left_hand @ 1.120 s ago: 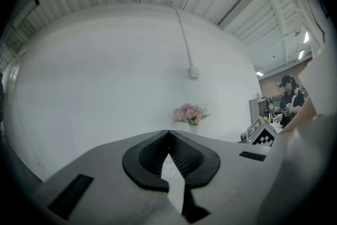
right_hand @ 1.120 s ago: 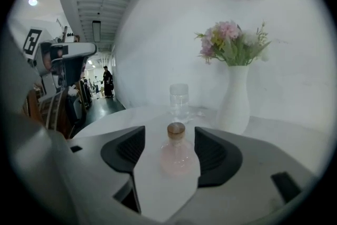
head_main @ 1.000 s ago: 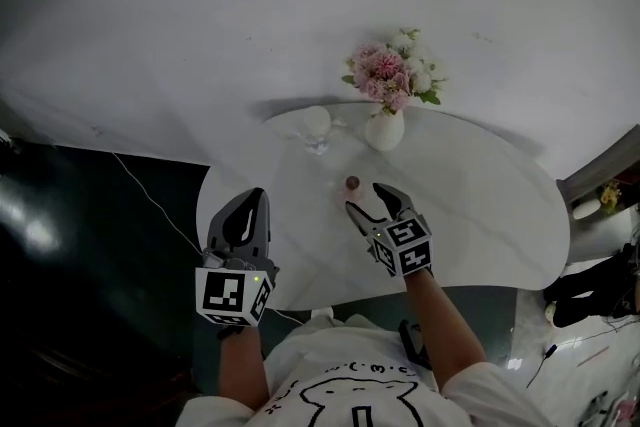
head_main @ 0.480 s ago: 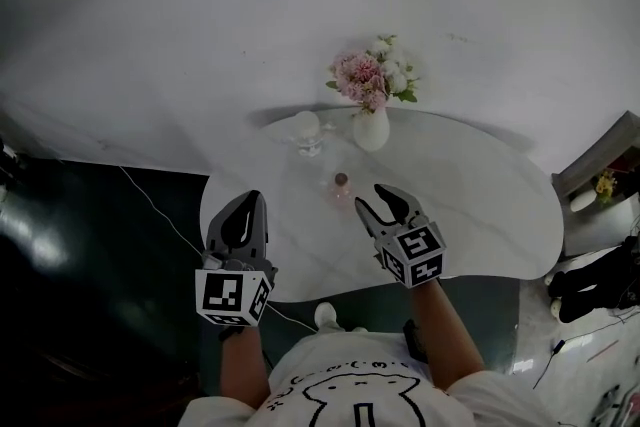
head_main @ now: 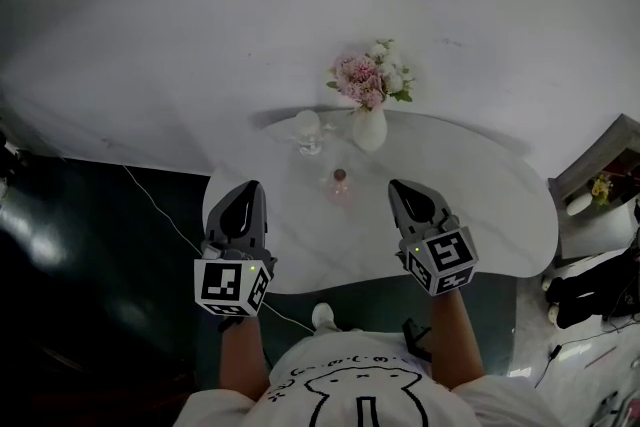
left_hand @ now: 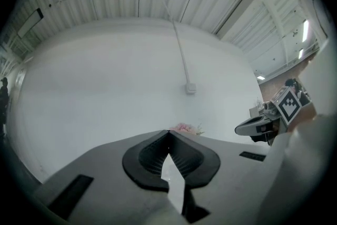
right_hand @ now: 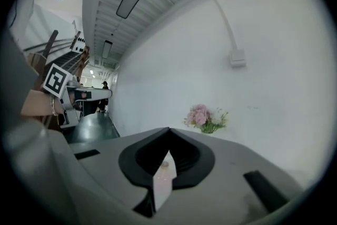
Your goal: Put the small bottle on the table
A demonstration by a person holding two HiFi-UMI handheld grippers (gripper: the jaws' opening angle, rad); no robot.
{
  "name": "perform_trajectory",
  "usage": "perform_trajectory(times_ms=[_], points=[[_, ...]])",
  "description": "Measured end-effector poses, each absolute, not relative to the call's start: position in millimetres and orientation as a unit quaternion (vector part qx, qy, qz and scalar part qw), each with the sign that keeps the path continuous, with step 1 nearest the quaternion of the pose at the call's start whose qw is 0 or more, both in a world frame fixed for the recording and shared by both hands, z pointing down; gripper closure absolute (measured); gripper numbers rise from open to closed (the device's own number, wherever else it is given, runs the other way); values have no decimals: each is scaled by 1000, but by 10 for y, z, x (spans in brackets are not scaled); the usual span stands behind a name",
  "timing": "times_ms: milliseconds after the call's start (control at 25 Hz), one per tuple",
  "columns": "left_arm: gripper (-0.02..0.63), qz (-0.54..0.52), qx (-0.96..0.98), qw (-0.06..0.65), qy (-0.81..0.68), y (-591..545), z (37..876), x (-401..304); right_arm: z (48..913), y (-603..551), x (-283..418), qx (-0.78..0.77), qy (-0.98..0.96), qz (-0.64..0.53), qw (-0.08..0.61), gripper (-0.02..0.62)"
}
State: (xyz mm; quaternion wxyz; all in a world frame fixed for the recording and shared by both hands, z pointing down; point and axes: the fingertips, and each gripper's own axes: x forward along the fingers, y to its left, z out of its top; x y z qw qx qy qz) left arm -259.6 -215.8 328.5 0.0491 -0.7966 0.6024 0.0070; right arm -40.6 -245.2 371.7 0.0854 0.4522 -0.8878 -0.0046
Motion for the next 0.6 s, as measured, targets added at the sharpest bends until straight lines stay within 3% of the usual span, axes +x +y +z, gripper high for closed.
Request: perform_trajectory(times_ms=[600], points=[[601,21,-789,99,606,-2344,2846,-2620,2964,-2375,73,533,-839,-96,47,600]])
